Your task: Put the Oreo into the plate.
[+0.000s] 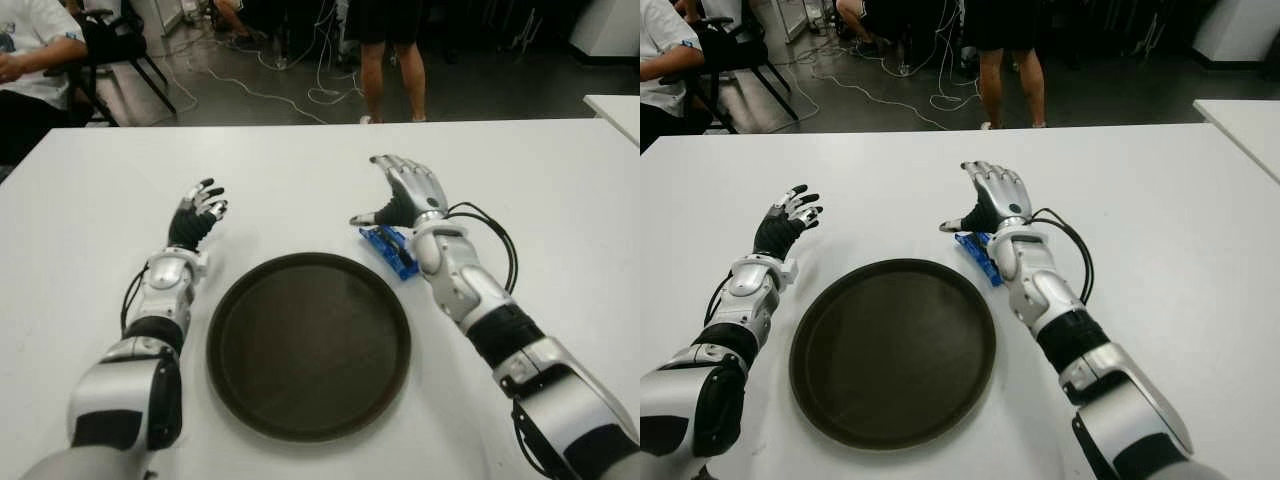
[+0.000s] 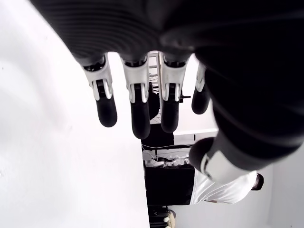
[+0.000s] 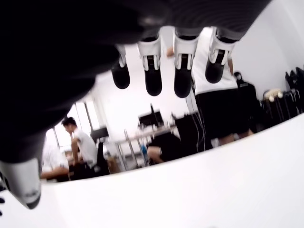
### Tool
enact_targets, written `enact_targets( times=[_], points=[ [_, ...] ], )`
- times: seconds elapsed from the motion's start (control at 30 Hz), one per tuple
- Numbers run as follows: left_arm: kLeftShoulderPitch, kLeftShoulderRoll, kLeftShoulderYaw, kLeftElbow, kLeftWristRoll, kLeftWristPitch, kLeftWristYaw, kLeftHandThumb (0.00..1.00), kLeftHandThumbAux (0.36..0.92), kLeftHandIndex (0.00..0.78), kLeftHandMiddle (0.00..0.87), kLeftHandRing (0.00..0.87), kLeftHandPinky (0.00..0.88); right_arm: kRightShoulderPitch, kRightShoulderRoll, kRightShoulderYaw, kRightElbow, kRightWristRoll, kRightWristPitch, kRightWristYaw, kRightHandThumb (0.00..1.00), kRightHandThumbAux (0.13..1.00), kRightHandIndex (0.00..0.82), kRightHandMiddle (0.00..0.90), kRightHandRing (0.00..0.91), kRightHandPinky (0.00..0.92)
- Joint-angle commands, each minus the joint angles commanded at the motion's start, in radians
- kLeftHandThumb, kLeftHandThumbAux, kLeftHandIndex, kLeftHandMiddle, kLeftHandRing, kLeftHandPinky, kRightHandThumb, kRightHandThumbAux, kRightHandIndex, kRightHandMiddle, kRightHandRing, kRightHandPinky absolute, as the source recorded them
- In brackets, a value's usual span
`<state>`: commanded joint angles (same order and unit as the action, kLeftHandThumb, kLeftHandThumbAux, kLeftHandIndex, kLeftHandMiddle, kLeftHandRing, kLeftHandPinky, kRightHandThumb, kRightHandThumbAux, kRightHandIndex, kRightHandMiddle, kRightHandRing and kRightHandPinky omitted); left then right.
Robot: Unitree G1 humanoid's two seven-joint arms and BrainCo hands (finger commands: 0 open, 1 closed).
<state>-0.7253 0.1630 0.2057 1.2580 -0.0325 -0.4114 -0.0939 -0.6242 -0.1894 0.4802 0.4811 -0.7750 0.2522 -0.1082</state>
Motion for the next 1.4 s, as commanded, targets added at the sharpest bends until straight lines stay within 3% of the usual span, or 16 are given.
enact_targets(
  times=[0.73, 1.2, 1.4],
  points=[
    [0.001, 0.006, -0.012, -0.002, 0.013, -0.003, 0.009, 0.161, 0.701, 0.130, 0.194, 0.191, 0.197, 0.007, 0.016, 0.087, 0.029, -0.066, 0.045, 0.030, 0.000, 0.600, 0.106, 0.146, 0.190, 0.234],
    [0.006, 0.013, -0.018, -0.004, 0.017, -0.018, 0.002, 0.141, 0.697, 0.118, 0.190, 0.187, 0.197, 0.015, 0.036, 0.120, -0.030, -0.154, 0.205, 0.079, 0.000, 0.571, 0.109, 0.159, 0.202, 0.252],
    [0.008, 0.014, -0.017, -0.002, 0.016, -0.019, 0.003, 0.144, 0.688, 0.114, 0.184, 0.185, 0.190, 0.012, 0.032, 0.131, -0.031, -0.176, 0.235, 0.105, 0.000, 0.571, 0.119, 0.162, 0.199, 0.234]
  ],
)
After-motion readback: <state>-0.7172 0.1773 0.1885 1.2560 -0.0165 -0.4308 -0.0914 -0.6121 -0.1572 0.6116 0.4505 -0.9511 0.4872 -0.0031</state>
